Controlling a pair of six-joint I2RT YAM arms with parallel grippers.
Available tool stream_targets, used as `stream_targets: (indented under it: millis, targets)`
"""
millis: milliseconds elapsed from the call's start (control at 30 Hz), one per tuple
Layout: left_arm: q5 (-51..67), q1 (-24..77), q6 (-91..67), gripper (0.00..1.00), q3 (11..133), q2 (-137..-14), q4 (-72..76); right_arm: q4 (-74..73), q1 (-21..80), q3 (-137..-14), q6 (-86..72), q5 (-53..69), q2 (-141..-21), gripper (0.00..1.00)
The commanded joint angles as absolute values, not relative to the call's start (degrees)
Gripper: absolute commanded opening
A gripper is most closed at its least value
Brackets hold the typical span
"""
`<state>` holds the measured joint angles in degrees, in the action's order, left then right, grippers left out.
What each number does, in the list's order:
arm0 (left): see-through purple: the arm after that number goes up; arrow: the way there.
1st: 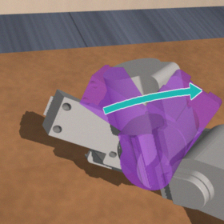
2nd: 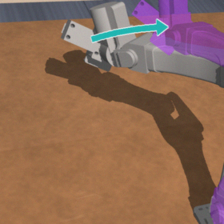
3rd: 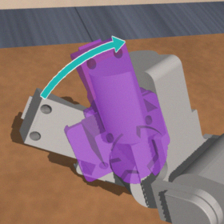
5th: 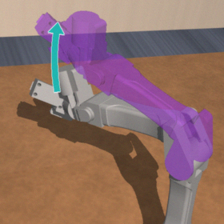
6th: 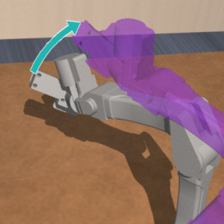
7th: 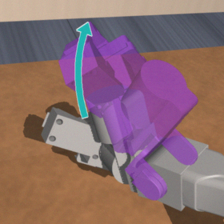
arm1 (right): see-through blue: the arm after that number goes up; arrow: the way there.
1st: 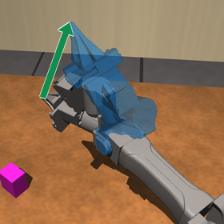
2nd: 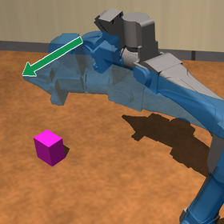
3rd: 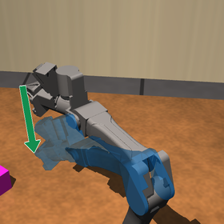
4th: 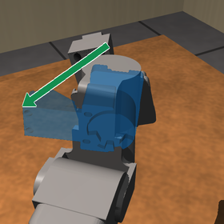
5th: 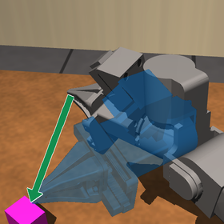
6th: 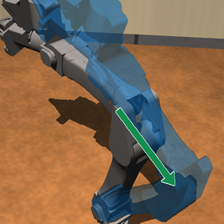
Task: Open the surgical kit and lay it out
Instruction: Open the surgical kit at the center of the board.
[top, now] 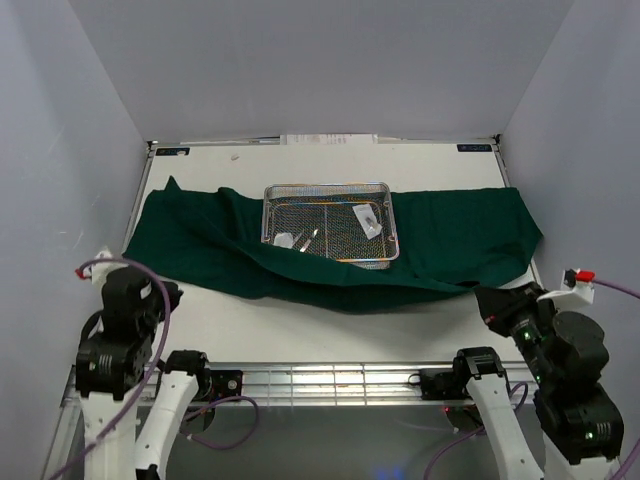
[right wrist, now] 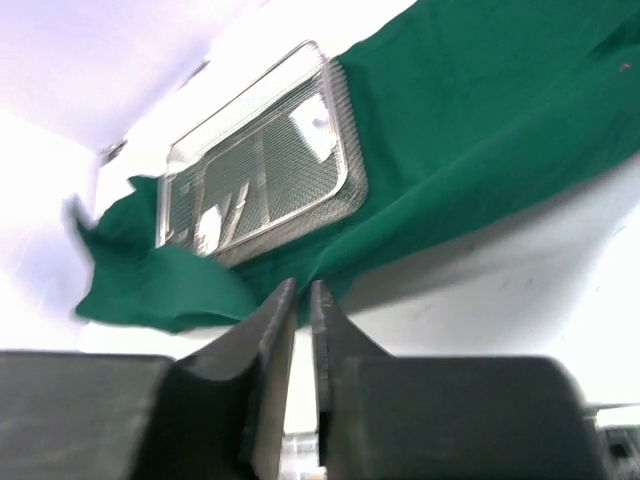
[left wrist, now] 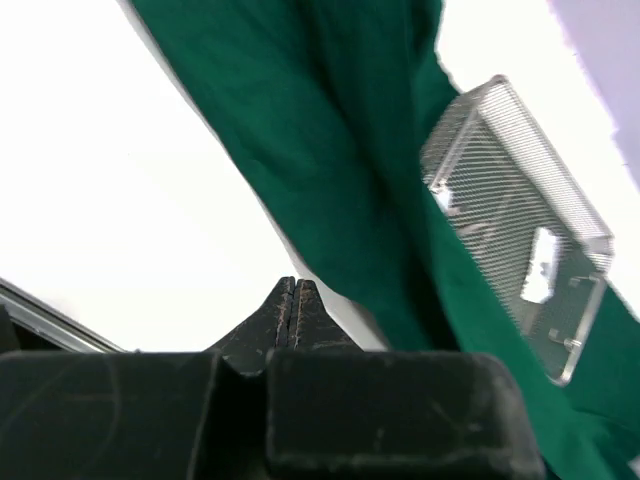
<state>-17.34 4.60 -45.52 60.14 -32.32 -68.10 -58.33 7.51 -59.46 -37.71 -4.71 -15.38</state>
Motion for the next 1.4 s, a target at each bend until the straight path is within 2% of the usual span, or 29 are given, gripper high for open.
stream_targets:
  millis: [0,33,100,133,167,200,233,267,300,333,433,467,600,667,833,867,1000,1133,1367]
  targets:
    - [-15.12,4.83,-48.96,0.0,60.81,-23.57,-80.23,-68.88,7.29,-63.88,-41.83,1.46,-10.57,0.2]
    - [-13.29,4.83,-46.52,0.0,60.82,-22.16,-80.42,-70.56,7.29,-64.59,-42.01,2.62,-9.5,0.21]
    - [-7.75,4.66,-43.07,0.0,62.13,-20.31,-80.42,-73.64,7.29,-66.0,-41.75,5.6,-6.61,0.4]
    - [-6.69,4.66,-43.24,0.0,62.57,-20.39,-80.33,-75.13,7.21,-67.14,-40.62,7.28,-5.37,0.56]
    - [-6.51,4.57,-43.76,0.0,63.01,-21.87,-80.33,-75.15,7.38,-67.67,-39.65,9.56,-4.23,0.68]
    - [-7.11,4.66,-43.86,0.03,63.19,-23.19,-80.25,-75.06,7.47,-68.2,-39.99,13.06,-2.22,0.75]
    - [-7.9,4.57,-43.86,0.09,63.02,-24.77,-79.9,-74.97,7.47,-68.12,-40.51,14.84,-1.5,0.89]
    - [-8.78,4.57,-43.51,0.17,62.76,-26.44,-79.2,-74.97,7.47,-67.59,-40.6,16.51,-1.23,0.97]
    - [-10.27,4.66,-42.37,0.38,62.32,-30.11,-78.15,-74.97,7.47,-67.15,-39.74,18.26,-1.49,0.98]
    - [-11.07,4.66,-42.02,0.45,61.27,-31.97,-75.44,-74.97,7.47,-66.71,-39.12,18.28,-2.02,0.9]
    - [-13.18,6.24,-43.24,0.65,59.68,-39.7,-67.72,-73.48,7.47,-64.69,-34.37,16.8,-6.14,0.9]
    - [-13.44,6.24,-43.76,0.67,58.98,-42.51,-66.2,-72.78,7.47,-64.34,-33.76,15.31,-7.54,0.9]
    - [-15.02,6.15,-43.42,0.67,61.69,-61.39,-58.37,-67.69,7.56,-63.37,-30.06,13.45,-16.23,0.9]
    - [-17.75,5.89,-43.24,0.64,65.02,-73.61,-55.73,-66.01,7.56,-62.84,-26.99,14.32,-19.15,0.9]
    - [-19.16,3.87,-42.45,0.59,80.92,-95.06,-51.95,-60.92,7.56,-60.3,-22.33,13.36,-25.39,0.9]
    - [-19.16,3.52,-41.58,0.59,83.64,-102.06,-52.12,-60.13,7.56,-59.94,-21.63,12.84,-26.62,0.9]
    - [-21.18,2.64,-40.35,0.57,98.41,-116.84,-56.85,-56.87,7.56,-58.01,-21.36,12.22,-29.17,0.9]
    - [-23.11,1.85,-38.85,0.57,110.1,-125.23,-59.32,-54.5,7.56,-56.17,-21.88,12.22,-30.93,0.9]
    - [-22.06,0.09,-37.79,0.55,117.33,-133.76,-60.03,-51.95,7.56,-52.83,-23.11,11.34,-32.34,0.9]
